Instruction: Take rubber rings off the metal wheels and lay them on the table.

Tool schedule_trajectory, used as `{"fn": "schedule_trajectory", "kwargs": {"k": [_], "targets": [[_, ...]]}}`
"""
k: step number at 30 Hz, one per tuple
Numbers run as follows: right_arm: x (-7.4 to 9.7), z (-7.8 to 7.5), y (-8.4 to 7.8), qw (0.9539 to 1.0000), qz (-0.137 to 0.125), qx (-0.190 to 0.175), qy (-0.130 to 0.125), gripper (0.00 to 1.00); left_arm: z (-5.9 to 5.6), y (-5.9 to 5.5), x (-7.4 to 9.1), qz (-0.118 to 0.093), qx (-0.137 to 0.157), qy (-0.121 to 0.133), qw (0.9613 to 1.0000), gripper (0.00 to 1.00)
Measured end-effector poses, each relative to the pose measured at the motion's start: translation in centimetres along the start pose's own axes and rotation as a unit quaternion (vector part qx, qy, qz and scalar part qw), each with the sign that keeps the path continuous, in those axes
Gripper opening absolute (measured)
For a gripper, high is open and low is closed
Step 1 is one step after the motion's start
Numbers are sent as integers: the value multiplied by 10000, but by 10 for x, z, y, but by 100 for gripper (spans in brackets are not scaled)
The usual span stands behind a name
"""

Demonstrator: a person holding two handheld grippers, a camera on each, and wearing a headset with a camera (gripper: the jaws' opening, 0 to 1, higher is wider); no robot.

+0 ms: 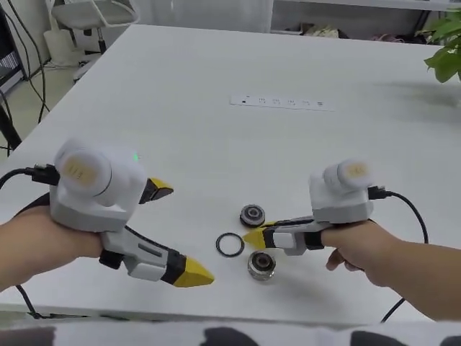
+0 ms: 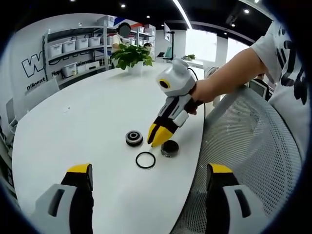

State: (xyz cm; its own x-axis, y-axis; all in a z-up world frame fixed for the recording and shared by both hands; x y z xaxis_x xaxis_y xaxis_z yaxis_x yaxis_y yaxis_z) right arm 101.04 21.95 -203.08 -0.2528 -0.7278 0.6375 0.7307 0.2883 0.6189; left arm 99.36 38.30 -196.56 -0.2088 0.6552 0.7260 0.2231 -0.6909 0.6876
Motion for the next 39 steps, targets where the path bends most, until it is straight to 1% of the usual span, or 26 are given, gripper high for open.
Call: {"fn": "schedule_trajectory", "kwargs": {"k": [7, 16, 20, 23, 26, 32, 39], "targets": [[10, -3, 5, 9998, -183, 18, -54, 11, 6, 6, -2, -19, 0, -7, 10000, 94], [20, -8, 10, 9992, -309, 139, -190, 13, 13, 17, -7, -59, -48, -34, 10000, 89], [22, -12, 10, 9990, -335, 162, -255, 15, 16, 21, -9, -59, -89, -32, 9999, 85], [24, -15, 10, 9987, -343, 214, -312, 16, 20, 24, -11, -71, -129, -21, 9999, 81], [25, -17, 10, 9984, -344, 277, -358, 16, 24, 27, -13, -76, -146, -10, 9999, 79], [26, -21, 10, 9977, -362, 355, -457, 20, 32, 32, -19, -93, -53, -49, 9999, 76], [28, -25, 10, 9968, -347, 474, -548, 23, 35, 34, -29, -44, -41, -125, 9999, 71]]}}
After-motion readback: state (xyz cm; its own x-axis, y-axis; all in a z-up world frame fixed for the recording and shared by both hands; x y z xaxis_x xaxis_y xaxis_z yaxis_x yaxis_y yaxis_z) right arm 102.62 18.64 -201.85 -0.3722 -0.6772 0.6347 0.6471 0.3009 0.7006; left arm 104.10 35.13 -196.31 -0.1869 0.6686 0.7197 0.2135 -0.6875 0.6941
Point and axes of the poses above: the centre of the closed fingertips' face, and the gripper's own axes: x roughly backward along the fingers, z roughly to its left, y roughly out of its top, the point moved 6 cm from there along x, roughly backward along the fingers, and after that the axes turned 10 degrees about z, right-handed, at the moved point
